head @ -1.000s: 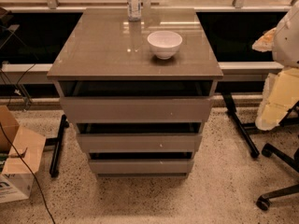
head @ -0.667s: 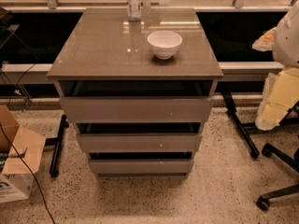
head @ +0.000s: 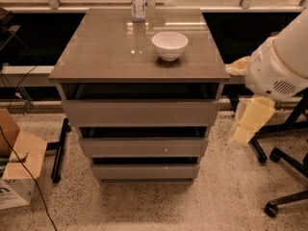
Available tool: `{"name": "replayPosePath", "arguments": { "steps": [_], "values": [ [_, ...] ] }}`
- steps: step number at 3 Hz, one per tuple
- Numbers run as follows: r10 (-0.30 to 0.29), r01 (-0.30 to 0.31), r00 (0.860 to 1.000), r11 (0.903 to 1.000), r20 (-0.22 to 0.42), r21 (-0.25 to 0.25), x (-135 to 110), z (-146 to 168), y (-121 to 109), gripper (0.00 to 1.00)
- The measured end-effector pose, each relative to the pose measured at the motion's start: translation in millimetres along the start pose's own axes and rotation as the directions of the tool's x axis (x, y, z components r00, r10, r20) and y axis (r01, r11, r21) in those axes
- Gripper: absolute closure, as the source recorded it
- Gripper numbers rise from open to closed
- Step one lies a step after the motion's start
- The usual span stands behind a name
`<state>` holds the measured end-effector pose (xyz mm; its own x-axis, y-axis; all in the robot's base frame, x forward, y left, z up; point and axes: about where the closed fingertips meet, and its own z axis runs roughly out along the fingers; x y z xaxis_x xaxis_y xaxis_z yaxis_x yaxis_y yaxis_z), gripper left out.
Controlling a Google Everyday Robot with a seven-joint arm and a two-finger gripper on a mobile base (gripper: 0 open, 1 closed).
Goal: Open bottom drawer
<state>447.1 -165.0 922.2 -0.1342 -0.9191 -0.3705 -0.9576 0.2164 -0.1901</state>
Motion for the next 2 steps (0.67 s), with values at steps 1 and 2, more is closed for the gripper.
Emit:
{"name": "replayPosePath", "arguments": {
  "steps": [1, 2],
  "values": [
    [0.015, -0.008, 0.992, 0.9985, 0.123, -0.054, -5, 46, 2, 0.0],
    [0.042, -0.018, 0.979, 0.9929, 0.201, -0.118, 2, 98, -3, 0.0]
  ]
}}
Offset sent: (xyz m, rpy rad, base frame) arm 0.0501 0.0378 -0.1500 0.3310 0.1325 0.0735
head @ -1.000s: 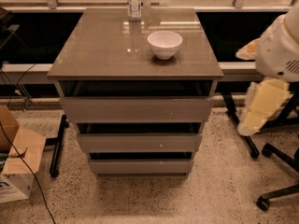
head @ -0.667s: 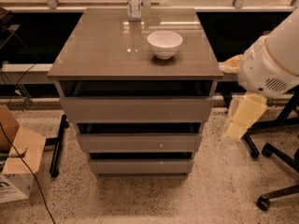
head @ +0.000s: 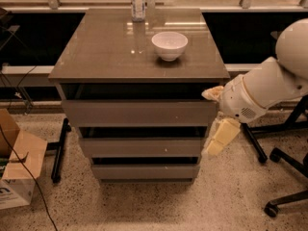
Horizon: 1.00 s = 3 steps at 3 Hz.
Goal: Open bottom drawer
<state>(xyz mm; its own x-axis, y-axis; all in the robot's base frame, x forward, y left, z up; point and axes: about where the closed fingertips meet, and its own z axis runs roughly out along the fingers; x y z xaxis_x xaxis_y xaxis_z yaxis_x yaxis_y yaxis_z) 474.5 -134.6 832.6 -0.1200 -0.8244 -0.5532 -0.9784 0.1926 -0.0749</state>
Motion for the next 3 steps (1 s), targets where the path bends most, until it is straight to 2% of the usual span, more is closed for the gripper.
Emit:
{"name": "replayPosePath", "arguments": {
  "steps": [1, 2, 3],
  "values": [
    [0.086, -0.08, 0.994, 0.9937, 0.068, -0.078, 26, 53, -19, 0.0],
    [0.11, -0.101, 0.991, 0.9885, 0.074, -0.112, 36, 70, -20, 0.0],
    [0.116, -0.107, 0.991, 0.9872, 0.066, -0.118, 37, 74, -19, 0.0]
  ]
}}
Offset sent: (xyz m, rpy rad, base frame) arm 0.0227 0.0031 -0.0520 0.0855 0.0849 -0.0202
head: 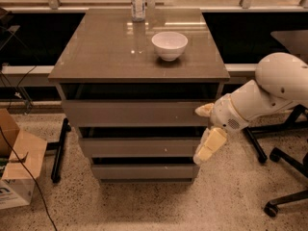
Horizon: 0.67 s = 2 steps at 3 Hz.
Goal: Open bottom drawer
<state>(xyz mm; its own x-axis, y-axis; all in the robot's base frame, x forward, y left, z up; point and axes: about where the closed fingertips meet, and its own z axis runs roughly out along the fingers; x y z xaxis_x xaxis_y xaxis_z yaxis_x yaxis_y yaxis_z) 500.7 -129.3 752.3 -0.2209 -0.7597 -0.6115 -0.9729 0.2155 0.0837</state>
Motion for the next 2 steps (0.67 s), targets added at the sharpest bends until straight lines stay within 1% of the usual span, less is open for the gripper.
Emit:
{"name": "replayPosePath", "arguments": {
  "steps": [1, 2],
  "values": [
    [0.041, -0.042, 0.998, 0.9984, -0.049, -0.037, 5, 23, 6, 0.0],
    [0.086, -0.089, 0.995, 0.9948, -0.053, -0.049, 28, 62, 6, 0.0]
  ]
}}
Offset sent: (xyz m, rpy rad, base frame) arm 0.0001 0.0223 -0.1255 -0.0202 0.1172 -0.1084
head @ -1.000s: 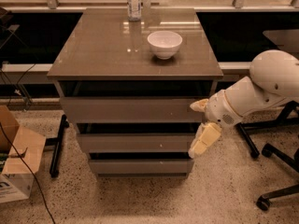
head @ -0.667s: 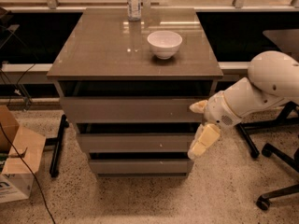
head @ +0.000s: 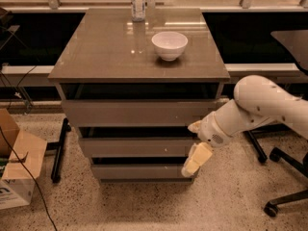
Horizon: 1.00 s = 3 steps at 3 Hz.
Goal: Open bottom drawer
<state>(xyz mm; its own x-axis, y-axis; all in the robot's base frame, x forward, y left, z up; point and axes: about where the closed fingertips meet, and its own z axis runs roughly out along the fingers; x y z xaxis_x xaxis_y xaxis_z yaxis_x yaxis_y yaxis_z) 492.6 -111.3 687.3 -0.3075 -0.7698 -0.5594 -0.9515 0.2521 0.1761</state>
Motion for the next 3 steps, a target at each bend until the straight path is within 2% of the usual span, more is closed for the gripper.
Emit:
{"name": "replayPosePath", "arguments": {
  "steps": [1, 2, 3],
  "values": [
    [0.027, -0.027, 0.997, 0.9996, 0.071, 0.008, 25, 46, -15, 0.0],
    [0.052, -0.054, 0.987, 0.9984, 0.15, 0.014, 54, 94, -37, 0.0],
    [0.107, -0.108, 0.976, 0.9942, 0.189, -0.003, 88, 144, -61, 0.0]
  ]
}}
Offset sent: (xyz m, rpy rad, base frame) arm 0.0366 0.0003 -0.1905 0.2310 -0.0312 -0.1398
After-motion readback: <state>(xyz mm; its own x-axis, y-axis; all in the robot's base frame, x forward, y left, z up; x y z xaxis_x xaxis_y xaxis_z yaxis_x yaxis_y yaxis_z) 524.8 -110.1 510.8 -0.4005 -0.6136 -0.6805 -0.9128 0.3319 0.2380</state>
